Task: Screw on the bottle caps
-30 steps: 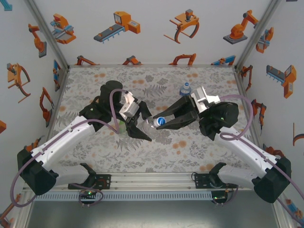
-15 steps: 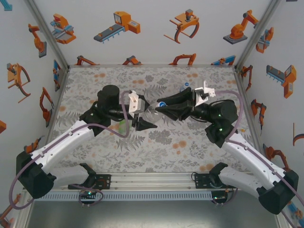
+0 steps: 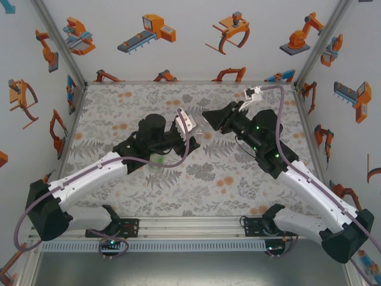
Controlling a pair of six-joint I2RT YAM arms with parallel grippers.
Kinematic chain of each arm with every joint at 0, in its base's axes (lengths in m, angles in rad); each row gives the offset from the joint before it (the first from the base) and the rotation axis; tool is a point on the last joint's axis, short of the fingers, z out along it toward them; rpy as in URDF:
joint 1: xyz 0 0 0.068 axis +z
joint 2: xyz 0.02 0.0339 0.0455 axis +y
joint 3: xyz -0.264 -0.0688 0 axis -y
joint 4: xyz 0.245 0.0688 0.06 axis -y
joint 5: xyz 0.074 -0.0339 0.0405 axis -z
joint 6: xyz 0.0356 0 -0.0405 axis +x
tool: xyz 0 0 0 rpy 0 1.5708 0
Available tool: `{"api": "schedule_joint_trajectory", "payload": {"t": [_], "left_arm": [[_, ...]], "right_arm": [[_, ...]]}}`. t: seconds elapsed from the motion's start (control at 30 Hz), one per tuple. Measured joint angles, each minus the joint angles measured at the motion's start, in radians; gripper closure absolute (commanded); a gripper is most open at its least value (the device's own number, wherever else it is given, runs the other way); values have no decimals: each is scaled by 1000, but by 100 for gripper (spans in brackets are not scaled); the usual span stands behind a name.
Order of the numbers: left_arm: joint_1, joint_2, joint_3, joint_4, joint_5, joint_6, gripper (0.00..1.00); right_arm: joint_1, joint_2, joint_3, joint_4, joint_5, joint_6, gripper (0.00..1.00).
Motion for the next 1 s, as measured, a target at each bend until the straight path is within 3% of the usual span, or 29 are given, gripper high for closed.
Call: {"api": "schedule_joint_trajectory", "payload": {"t": [0.13,0.3,0.33,0.57,0.8,1.0], "left_arm": [[0,8,0,0,12,-16,100],[2,7,0,14,56,-11,100],[2,6,0,23,87,-2,100],[-22,-7,16,34,355,58,100],[-20,-7,63,18,670,84,100],[-20,3,89,13,878,88,100]], "right_arm": [[-1,3,0,-15,16,24,98],[-3,-19,0,-14,-16,-17,55],[-3,-28,0,-5,-37,-35,50],[-3,-113,-14,103,-260,-208,45],[-3,-200,-14,196,-602,-386,46],[-3,-195,-18,369,-885,-385,50]]}}
